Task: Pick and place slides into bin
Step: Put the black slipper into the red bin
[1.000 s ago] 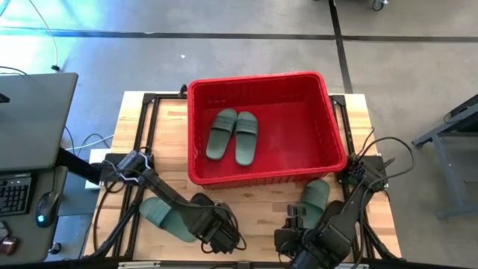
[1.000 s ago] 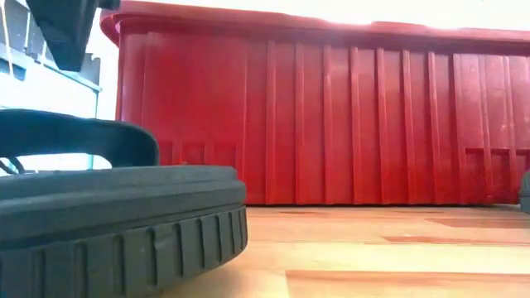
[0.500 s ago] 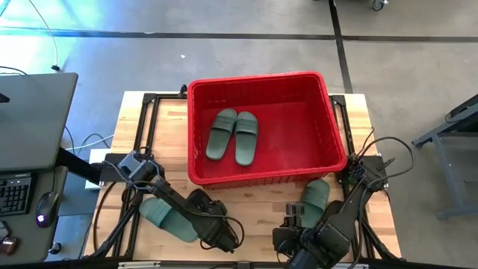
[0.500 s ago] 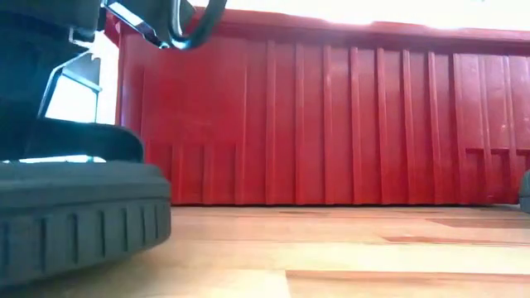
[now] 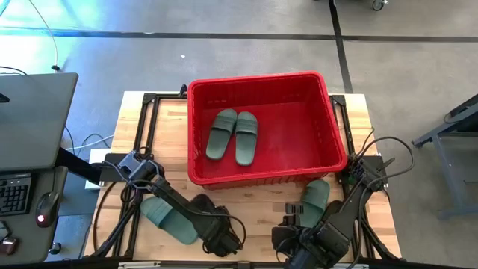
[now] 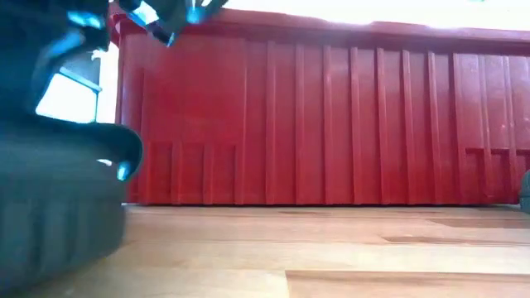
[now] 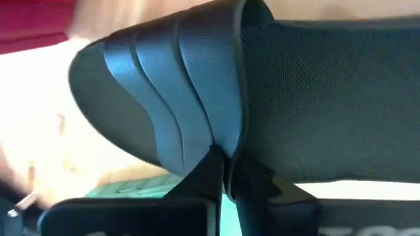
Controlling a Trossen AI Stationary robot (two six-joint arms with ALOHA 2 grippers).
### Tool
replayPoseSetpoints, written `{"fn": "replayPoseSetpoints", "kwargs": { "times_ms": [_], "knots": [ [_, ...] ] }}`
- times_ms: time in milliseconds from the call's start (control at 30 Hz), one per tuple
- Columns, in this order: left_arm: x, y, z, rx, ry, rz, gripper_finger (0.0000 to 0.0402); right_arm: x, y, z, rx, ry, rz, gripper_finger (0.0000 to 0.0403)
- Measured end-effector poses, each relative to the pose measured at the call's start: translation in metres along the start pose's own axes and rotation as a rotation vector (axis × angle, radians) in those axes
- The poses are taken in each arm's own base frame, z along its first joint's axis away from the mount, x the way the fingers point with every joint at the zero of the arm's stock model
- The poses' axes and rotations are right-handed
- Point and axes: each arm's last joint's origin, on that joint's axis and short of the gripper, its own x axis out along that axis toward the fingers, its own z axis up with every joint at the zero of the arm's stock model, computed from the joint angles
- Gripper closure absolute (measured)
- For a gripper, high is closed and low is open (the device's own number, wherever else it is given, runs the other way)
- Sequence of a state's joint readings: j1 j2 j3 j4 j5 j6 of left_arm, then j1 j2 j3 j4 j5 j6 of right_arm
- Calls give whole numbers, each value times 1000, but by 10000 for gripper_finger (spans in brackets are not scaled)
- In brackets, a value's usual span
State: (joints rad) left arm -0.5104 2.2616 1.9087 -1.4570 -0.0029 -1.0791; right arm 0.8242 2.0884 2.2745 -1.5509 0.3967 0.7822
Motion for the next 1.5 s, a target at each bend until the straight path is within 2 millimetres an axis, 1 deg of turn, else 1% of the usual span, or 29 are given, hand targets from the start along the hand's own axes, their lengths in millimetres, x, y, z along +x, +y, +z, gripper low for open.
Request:
{"fn": "replayPoseSetpoints", "kwargs": {
  "times_ms": [67,167,267,400,500,600,733,833,933,1000,1100,1233,1300,1400,1467,1500],
  "knots": [
    [-10,-3,-1,26,-8,-43,395,0,-1,1,3,-37,-33,235],
    [-35,-9,-6,61,-82,-100,394,0,-3,3,46,-91,-88,235],
    [-69,-14,-15,109,-185,-178,398,1,-6,3,123,-91,-109,235],
    [-112,-17,-35,177,-294,-306,398,1,-5,2,89,-21,-48,236],
    [-128,-15,-51,195,-388,-377,399,0,-2,0,67,-10,-34,242],
    [-148,-6,-63,202,-449,-431,399,-2,0,-3,46,-22,-39,246],
    [-168,1,-64,215,-629,-469,400,-3,2,-5,46,-23,-36,249],
    [-187,8,-56,240,-806,-485,400,-4,4,-7,65,-42,-48,249],
    [-206,23,-43,278,-979,-448,401,-5,5,-7,102,-47,-48,249],
    [-216,36,-32,302,-1052,-408,401,-5,5,-8,156,-47,-48,249],
    [-225,58,-12,345,-1108,-315,401,-6,7,-9,224,-48,-37,249],
    [-234,96,19,350,-1164,-156,401,-7,9,-11,276,-28,-16,250],
    [-236,118,39,326,-1181,-57,401,-7,9,-12,294,-1,0,250],
    [-234,151,72,287,-1168,99,401,-7,10,-12,296,18,12,250],
    [-230,177,94,260,-1138,155,401,-6,9,-11,304,30,18,250],
    [-225,188,108,242,-1115,162,401,-6,8,-11,307,47,28,250]
  ]
}}
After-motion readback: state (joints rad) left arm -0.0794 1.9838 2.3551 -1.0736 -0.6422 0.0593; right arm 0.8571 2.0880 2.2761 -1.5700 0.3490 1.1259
